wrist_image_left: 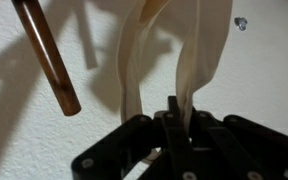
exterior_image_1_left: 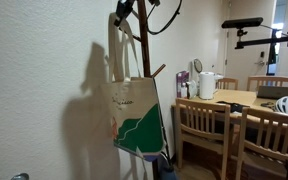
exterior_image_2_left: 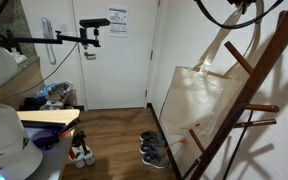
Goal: Unhang the tote bag and move it to another hanger
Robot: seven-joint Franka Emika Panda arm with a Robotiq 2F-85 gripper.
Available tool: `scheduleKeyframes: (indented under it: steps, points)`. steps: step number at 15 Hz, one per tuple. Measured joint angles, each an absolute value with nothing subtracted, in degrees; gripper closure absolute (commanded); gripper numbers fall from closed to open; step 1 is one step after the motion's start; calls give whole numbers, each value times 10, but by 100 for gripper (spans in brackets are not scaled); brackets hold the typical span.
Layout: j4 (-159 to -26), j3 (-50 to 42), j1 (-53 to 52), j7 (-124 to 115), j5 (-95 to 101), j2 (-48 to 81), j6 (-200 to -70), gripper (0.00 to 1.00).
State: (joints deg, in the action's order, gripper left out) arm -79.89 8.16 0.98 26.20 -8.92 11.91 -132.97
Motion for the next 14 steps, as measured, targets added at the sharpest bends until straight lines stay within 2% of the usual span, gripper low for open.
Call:
scheduleKeyframes:
  steps: [14]
  points:
    - [-802, 98, 5, 272, -93, 119, -1324, 94]
